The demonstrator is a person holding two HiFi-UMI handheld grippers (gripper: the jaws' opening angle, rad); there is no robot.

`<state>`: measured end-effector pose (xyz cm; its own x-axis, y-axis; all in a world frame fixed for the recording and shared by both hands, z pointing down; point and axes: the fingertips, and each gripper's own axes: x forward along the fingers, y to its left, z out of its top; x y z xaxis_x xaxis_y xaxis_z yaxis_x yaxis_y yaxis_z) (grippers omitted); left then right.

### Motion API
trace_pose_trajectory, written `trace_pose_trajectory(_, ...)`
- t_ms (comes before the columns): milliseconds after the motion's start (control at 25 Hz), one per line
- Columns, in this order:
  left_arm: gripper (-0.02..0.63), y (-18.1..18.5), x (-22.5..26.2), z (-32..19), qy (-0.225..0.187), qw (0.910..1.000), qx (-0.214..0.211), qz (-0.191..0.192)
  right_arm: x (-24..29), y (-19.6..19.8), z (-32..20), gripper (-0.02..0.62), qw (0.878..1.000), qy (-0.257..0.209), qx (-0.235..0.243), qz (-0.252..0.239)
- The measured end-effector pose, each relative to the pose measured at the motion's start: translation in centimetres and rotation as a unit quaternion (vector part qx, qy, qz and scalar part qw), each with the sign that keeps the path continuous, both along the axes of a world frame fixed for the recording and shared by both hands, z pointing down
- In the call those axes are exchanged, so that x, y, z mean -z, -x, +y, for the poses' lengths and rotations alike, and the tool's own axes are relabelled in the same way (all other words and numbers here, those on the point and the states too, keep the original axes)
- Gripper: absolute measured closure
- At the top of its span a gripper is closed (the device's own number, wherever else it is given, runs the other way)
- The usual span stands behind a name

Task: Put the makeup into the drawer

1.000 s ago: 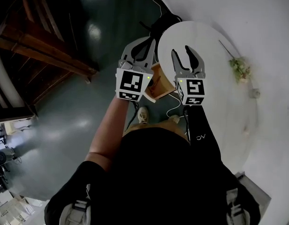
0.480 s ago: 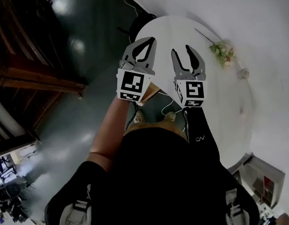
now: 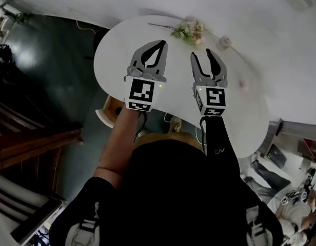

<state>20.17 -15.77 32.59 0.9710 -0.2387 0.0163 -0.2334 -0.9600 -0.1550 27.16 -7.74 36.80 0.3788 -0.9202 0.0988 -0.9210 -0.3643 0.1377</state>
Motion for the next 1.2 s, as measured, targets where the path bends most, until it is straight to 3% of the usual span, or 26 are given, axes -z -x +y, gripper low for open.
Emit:
trace_pose_trajectory(200, 0.599, -7.3, -0.4, 5.2, 0.005, 0.998, -0.063, -0.001, -0.7, -6.5, 6.8, 0.402, 0.997, 0.006, -0.074, 0.001)
trace_pose_trajectory(400, 0.6, -13.5, -0.8, 12.4, 0.007, 0.9894, -0.145, -0.003, -1.3, -10.9, 14.3, 0.402, 0.989, 0.011, -0.147, -0.011)
trace_pose_trajectory(720, 0.6, -18.9, -1.8, 18.4, 0.001, 0.9809, -0.194, -0.014, -4.0, -15.4, 19.4, 0.402, 0.984, 0.033, -0.173, -0.028)
trace_pose_trajectory(840, 0.6, -19.4, -1.9, 18.7, -0.001, 0.9813, -0.191, -0.02, -7.5, -17.8, 20.2, 0.402, 0.981, 0.092, -0.161, -0.052)
trace_pose_trajectory(920, 0.599, -19.4, -2.1, 18.4, -0.001, 0.9824, -0.185, -0.024, -11.0, -19.8, 21.1, 0.402, 0.973, 0.15, -0.156, -0.08)
trace_pose_trajectory(1080, 0.598, -19.2, -2.6, 16.8, 0.005, 0.986, -0.164, -0.032, -18.1, -23.5, 22.9, 0.402, 0.947, 0.265, -0.136, -0.124)
trace_pose_trajectory(1200, 0.6, -19.0, -3.0, 15.4, 0.008, 0.9885, -0.146, -0.038, -22.9, -25.2, 23.8, 0.402, 0.924, 0.324, -0.119, -0.163)
